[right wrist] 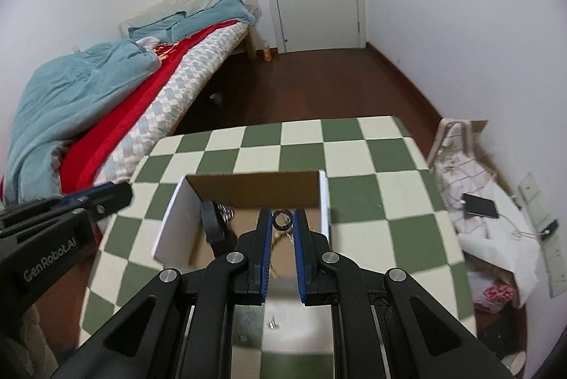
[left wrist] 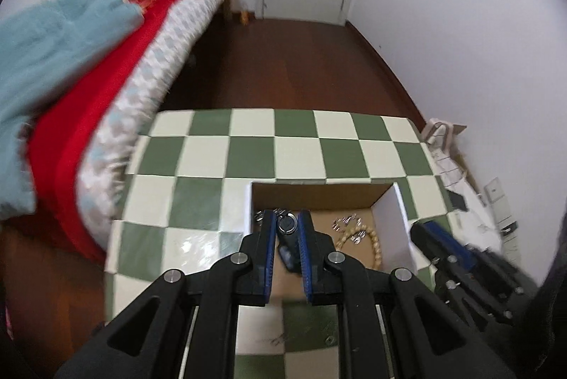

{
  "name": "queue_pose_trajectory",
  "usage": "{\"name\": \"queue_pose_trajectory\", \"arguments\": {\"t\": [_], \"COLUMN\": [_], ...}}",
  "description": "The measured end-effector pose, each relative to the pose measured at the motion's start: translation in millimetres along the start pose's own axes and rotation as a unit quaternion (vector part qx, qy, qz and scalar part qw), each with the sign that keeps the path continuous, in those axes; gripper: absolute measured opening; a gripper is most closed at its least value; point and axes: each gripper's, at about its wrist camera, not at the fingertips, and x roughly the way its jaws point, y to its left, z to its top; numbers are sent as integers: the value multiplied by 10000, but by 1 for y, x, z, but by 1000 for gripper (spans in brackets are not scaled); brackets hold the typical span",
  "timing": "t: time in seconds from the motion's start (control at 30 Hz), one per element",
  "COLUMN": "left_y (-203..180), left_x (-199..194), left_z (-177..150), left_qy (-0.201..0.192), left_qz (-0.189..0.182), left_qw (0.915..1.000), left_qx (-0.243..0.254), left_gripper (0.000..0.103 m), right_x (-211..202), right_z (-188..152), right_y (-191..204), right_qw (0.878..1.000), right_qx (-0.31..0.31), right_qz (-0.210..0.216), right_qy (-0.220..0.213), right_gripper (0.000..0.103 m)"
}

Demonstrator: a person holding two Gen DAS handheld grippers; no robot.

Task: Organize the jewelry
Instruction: 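Carry both rings over the white box, then open both grippers to drop the rings into the box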

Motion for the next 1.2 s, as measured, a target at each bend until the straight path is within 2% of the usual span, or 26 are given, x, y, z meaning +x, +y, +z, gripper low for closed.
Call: {"name": "queue_pose_trajectory", "arguments": {"t": [0.1, 0.3, 0.43, 0.5, 0.57, 0.6, 0.67, 0.7, 0.77, 0.8, 0.87, 0.93, 1.07, 1.1, 1.2], "left_y": [5, 10, 19, 23, 27, 30, 35, 38, 42, 43, 46, 49, 53, 52, 50], "left_x": [26, 62, 68, 67, 61, 58, 51, 48, 42, 38, 29, 23, 19, 17, 11], "left_z": [17, 30, 36, 41, 45, 46, 48, 48, 44, 40, 30, 16, -11, -17, -32], "left_qy": [382, 905, 981, 929, 806, 731, 619, 605, 529, 460, 295, 223, 234, 238, 198], "left_qz": [-290, -489, -559, -453, -403, -358, -263, -216, 69, 226, 533, 778, 1046, 1088, 1199], "left_qw": [9988, 9947, 9932, 9942, 9953, 9960, 9970, 9972, 9981, 9984, 9981, 9967, 9942, 9938, 9926], "left_qx": [-85, -18, -268, -306, -344, -358, -386, -383, -298, -240, -126, -64, -21, -1, 56], "left_gripper": [10, 10, 14, 32, 80, 85, 86, 87, 101, 102, 102, 102, 102, 102, 102], "right_x": [28, 67, 82, 88, 88, 86, 81, 77, 70, 66, 57, 50, 43, 42, 37], "right_z": [12, 26, 31, 32, 34, 34, 35, 35, 35, 35, 35, 31, 19, 15, 5], "right_y": [-11, -23, -25, -26, -27, -27, -27, -27, -28, -27, -25, -19, -9, -8, -5], "right_qw": [9987, 9934, 9893, 9871, 9868, 9869, 9879, 9884, 9890, 9903, 9930, 9950, 9921, 9907, 9887], "right_qx": [217, 477, 624, 755, 816, 847, 870, 874, 897, 862, 726, 473, 39, -13, -109], "right_qz": [309, 656, 825, 864, 849, 839, 773, 764, 712, 610, 315, -95, -756, -858, -1004], "right_qy": [337, 809, 1029, 1115, 1108, 1087, 1025, 981, 938, 899, 873, 880, 1004, 1052, 1107], "right_gripper": [12, 12, 13, 13, 17, 29, 48, 50, 51, 54, 65, 88, 98, 102, 103]}}
